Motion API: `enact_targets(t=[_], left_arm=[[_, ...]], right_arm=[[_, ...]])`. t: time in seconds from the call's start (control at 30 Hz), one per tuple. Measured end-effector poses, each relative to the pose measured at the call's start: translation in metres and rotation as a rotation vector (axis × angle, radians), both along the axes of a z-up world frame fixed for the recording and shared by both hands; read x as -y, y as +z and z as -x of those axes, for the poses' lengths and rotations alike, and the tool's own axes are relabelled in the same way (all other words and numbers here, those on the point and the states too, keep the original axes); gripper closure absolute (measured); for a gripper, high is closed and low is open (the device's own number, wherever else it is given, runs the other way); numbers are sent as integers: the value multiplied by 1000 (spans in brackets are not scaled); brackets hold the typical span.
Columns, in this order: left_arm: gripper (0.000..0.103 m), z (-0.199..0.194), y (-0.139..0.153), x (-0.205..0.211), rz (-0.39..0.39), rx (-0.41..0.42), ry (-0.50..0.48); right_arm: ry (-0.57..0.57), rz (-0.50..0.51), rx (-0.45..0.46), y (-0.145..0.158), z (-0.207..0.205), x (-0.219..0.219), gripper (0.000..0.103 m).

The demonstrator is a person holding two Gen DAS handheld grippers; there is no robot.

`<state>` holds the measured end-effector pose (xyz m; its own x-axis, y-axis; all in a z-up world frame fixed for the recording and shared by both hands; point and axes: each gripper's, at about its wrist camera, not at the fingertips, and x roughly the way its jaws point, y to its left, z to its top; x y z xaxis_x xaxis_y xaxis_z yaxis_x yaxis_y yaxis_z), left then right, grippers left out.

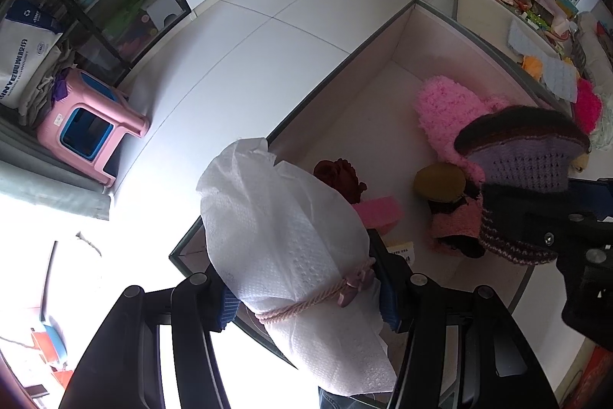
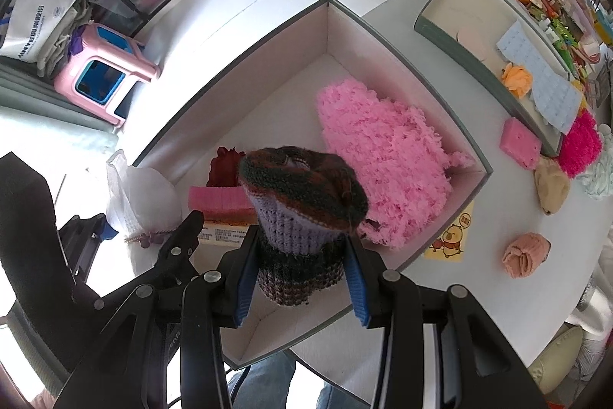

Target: Organize soft objects

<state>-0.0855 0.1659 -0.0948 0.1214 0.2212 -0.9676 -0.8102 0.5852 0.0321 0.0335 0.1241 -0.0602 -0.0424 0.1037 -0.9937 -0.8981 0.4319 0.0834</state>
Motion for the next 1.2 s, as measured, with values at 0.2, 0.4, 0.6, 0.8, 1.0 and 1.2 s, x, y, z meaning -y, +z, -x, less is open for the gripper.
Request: enact_targets(t=[0.2,0.4,0.6,0.8,1.0,1.2], left_arm=[[37,4,0,0,2,14,6],[1,6,4,2,0,31,16],[1,4,6,6,-16,13,19],[1,7,10,7,-15,13,20],[1,5,14,11,-24,3,2],[1,-1,18,17,-37,-17,-26]], right_arm=[[-5,2,-10,-4,-1,0,56],[-33,-15,-32,-2,-7,5,26],[-44,-16,-18,0,-10,9,14],[-55,-41,32,6,-9,14,0],[-67,-56,40,9,-10,18,0],[-85,-60,13,11,-11,25,0]])
